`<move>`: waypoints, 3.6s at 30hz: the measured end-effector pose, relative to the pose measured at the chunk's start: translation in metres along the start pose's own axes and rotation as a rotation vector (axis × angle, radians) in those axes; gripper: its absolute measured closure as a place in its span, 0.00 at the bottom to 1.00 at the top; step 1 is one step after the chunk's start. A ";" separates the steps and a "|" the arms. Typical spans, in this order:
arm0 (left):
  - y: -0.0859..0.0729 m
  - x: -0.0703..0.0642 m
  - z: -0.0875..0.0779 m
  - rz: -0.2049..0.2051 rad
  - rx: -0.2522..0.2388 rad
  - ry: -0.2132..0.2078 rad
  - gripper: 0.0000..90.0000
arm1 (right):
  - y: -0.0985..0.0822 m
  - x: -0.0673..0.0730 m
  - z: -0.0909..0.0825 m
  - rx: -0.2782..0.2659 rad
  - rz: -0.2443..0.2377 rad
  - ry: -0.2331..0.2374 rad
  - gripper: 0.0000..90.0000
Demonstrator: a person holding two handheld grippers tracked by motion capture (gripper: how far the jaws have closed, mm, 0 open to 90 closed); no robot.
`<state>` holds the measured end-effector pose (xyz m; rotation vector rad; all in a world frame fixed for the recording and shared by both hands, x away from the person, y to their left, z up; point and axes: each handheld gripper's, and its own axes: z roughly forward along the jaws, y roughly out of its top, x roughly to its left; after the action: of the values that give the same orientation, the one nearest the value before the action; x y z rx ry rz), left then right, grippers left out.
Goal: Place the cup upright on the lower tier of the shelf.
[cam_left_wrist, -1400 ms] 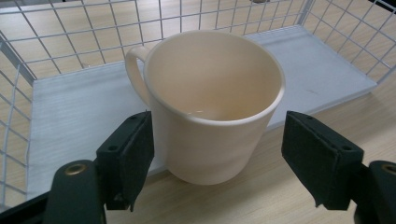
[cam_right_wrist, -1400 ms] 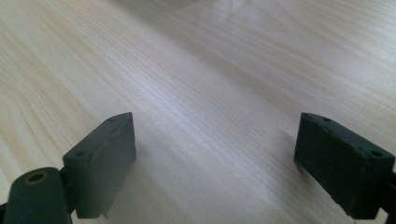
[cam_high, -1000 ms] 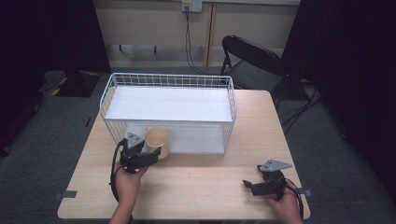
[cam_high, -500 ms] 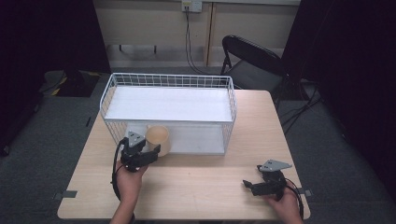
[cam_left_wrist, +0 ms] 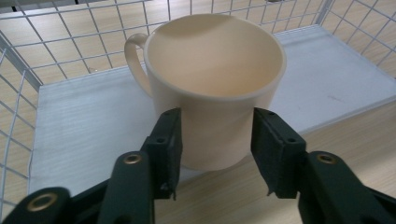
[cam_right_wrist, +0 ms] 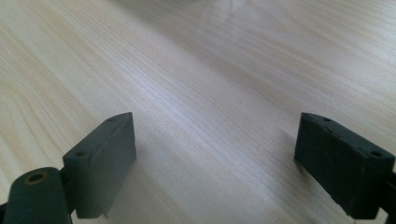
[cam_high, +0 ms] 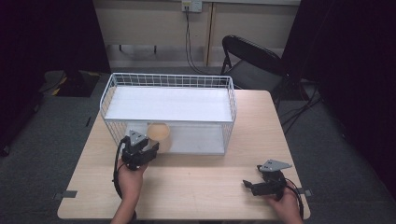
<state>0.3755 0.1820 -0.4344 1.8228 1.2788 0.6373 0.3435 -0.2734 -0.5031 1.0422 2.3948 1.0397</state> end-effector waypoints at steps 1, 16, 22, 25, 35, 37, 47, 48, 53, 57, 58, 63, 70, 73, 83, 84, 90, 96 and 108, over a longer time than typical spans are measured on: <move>0.000 0.000 0.000 0.000 0.000 0.000 0.61 | 0.000 0.000 0.000 0.000 0.000 0.000 0.13; 0.004 0.000 0.005 0.004 0.004 0.020 0.78 | 0.000 0.000 0.000 0.000 0.000 0.000 0.13; 0.005 0.002 0.005 0.007 0.008 0.022 0.82 | 0.000 0.000 0.000 0.000 0.000 0.000 0.13; 0.004 0.004 0.003 -0.006 0.002 0.008 0.67 | 0.000 0.000 0.000 0.000 0.000 0.000 0.13; 0.000 0.004 -0.002 0.017 0.001 -0.045 0.25 | 0.000 0.000 0.000 0.001 0.001 0.000 0.13; 0.000 0.005 -0.003 0.021 0.001 -0.049 0.24 | 0.000 0.000 0.000 0.000 0.000 0.000 0.13; -0.002 0.008 -0.011 0.014 -0.010 -0.089 0.21 | 0.000 0.000 0.000 0.000 0.000 0.000 0.13; -0.002 0.008 -0.011 0.014 -0.010 -0.089 0.20 | 0.000 0.000 0.000 0.000 0.001 0.000 0.13; -0.004 0.012 -0.016 0.015 -0.008 -0.099 0.20 | 0.000 0.000 0.000 0.000 0.000 0.000 0.13; -0.006 0.015 -0.019 0.015 -0.004 -0.098 0.19 | 0.000 0.000 0.000 0.000 0.000 0.000 0.13; -0.006 0.015 -0.019 0.015 -0.004 -0.098 0.19 | 0.000 0.000 0.000 0.000 0.000 0.000 0.13; -0.009 0.020 -0.023 0.021 -0.003 -0.113 0.18 | 0.000 0.000 0.000 0.000 0.000 0.000 0.13; -0.014 0.024 -0.027 0.030 0.005 -0.111 0.18 | 0.000 0.000 0.000 0.000 0.000 0.000 0.13; -0.016 0.026 -0.028 0.032 0.003 -0.112 0.18 | 0.000 0.000 0.000 0.000 0.000 0.000 0.13; -0.026 0.033 -0.035 0.032 0.003 -0.119 0.18 | 0.000 0.000 0.000 0.000 0.000 0.000 0.13; -0.026 0.033 -0.035 0.032 0.003 -0.119 0.18 | 0.000 0.000 0.000 0.001 0.001 0.000 0.13; -0.031 0.039 -0.040 0.047 0.006 -0.124 0.18 | 0.000 0.000 0.000 0.000 0.000 0.000 0.13; -0.036 0.046 -0.046 0.051 0.009 -0.123 0.18 | 0.000 0.000 0.000 0.000 0.000 0.000 0.13; -0.047 0.055 -0.054 0.072 0.019 -0.128 0.18 | 0.000 0.000 0.000 0.000 0.000 0.000 0.13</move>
<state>0.3293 0.2586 -0.4462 1.9007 1.1429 0.5401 0.3435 -0.2734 -0.5031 1.0427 2.3947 1.0397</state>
